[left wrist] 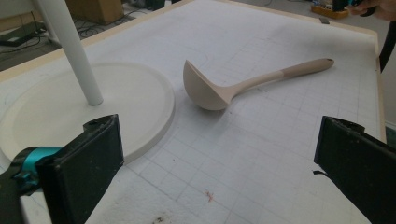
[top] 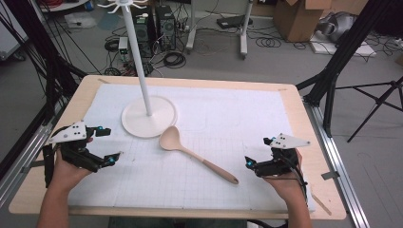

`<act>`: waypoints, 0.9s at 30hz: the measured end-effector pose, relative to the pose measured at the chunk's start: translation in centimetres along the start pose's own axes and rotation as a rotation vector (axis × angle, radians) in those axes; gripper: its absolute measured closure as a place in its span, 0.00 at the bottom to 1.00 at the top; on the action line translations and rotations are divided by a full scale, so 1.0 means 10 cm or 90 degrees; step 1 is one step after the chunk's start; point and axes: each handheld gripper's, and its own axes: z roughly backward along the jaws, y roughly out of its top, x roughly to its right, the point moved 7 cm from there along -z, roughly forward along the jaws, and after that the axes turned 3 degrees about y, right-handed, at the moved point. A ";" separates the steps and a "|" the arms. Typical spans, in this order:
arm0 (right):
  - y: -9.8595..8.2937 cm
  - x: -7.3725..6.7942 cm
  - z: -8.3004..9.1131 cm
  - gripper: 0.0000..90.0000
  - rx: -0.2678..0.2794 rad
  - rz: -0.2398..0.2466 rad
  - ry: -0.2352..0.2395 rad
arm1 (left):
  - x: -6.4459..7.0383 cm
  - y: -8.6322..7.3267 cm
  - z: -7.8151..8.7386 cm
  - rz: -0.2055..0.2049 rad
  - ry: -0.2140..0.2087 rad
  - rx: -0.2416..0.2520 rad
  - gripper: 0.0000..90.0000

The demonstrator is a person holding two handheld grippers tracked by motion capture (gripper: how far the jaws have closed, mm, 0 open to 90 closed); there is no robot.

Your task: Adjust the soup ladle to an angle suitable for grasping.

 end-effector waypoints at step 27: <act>0.05 -0.14 -0.15 0.02 -0.029 0.034 0.017 | 0.01 -0.01 0.01 -0.006 0.007 -0.010 0.02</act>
